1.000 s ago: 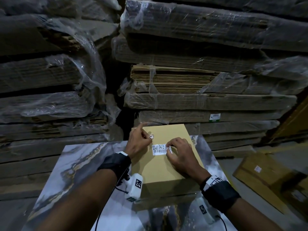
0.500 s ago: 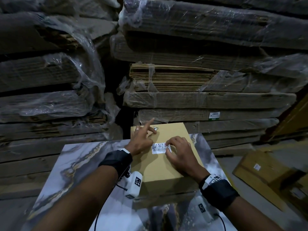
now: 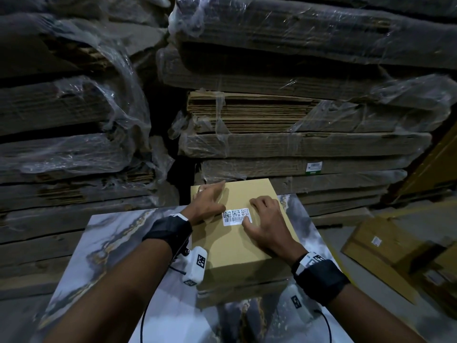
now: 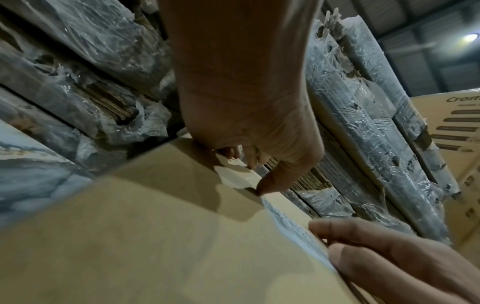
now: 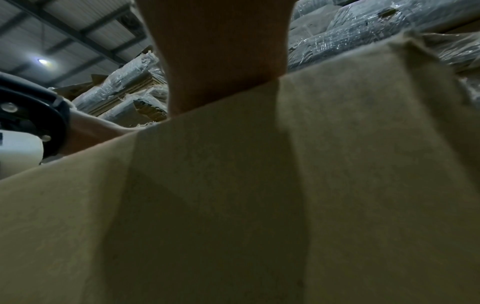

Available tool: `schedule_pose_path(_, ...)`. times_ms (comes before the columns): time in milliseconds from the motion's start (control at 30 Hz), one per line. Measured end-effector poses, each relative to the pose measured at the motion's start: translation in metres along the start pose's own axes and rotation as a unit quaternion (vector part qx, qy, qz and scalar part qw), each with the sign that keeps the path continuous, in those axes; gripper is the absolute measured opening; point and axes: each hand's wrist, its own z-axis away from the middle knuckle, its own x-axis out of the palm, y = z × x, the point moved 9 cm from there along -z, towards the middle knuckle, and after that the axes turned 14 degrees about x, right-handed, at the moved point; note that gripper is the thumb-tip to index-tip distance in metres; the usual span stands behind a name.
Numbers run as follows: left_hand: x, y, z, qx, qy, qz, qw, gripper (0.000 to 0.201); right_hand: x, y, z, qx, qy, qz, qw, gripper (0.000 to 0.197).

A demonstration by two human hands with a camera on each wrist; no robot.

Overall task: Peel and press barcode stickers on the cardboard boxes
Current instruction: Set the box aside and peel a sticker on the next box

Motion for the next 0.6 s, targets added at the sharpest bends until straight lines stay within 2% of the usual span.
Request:
schedule_pose_path(200,0.004,-0.01,0.009,0.039,-0.046,-0.012,0.998,0.087,-0.001,-0.003,-0.003,0.014,-0.01,0.013,1.0,0.05)
schedule_pose_path(367,0.005,-0.014,0.01,0.053,-0.033,0.011,0.998,0.082,0.002,-0.007,-0.006,0.026,-0.041,0.027,0.998,0.052)
schedule_pose_path(500,0.006,-0.02,0.01,0.067,-0.022,-0.004,0.997,0.079,0.002,-0.014,-0.005,0.025,-0.043,0.059,0.997,0.026)
schedule_pose_path(600,0.006,-0.019,0.011,0.066,-0.024,-0.015,0.997,0.078,0.005,-0.028,-0.009,0.013,-0.083,0.095,0.992,0.013)
